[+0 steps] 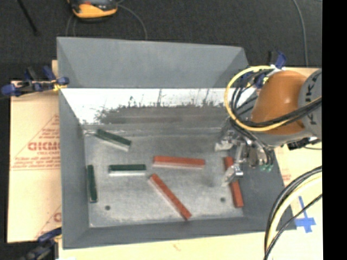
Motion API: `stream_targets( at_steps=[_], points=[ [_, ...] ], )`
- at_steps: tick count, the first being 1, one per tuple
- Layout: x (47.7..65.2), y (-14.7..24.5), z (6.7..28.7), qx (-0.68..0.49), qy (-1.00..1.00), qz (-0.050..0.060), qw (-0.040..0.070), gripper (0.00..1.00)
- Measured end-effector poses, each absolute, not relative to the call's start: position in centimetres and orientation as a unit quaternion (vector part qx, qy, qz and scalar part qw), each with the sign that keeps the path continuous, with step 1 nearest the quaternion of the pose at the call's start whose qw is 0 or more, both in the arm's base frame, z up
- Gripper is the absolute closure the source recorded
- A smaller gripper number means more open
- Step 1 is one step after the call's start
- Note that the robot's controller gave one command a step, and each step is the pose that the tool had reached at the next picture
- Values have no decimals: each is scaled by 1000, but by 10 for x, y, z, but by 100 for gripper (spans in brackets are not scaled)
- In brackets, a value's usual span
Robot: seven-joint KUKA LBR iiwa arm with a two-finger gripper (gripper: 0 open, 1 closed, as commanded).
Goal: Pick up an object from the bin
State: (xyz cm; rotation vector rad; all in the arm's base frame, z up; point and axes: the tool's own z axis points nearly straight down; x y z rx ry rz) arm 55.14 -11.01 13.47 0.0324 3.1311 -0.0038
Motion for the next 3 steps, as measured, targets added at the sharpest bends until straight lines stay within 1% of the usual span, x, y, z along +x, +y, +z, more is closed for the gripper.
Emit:
stream_targets(
  at_steps=[1, 2, 3],
  points=[
    [588, -81, 101, 29, 1000, 2, 0, 0],
    [581, -67, 81, -158, 987, -4, 1, 100],
    [581, -67, 81, -158, 987, -5, 1, 100]
  ],
)
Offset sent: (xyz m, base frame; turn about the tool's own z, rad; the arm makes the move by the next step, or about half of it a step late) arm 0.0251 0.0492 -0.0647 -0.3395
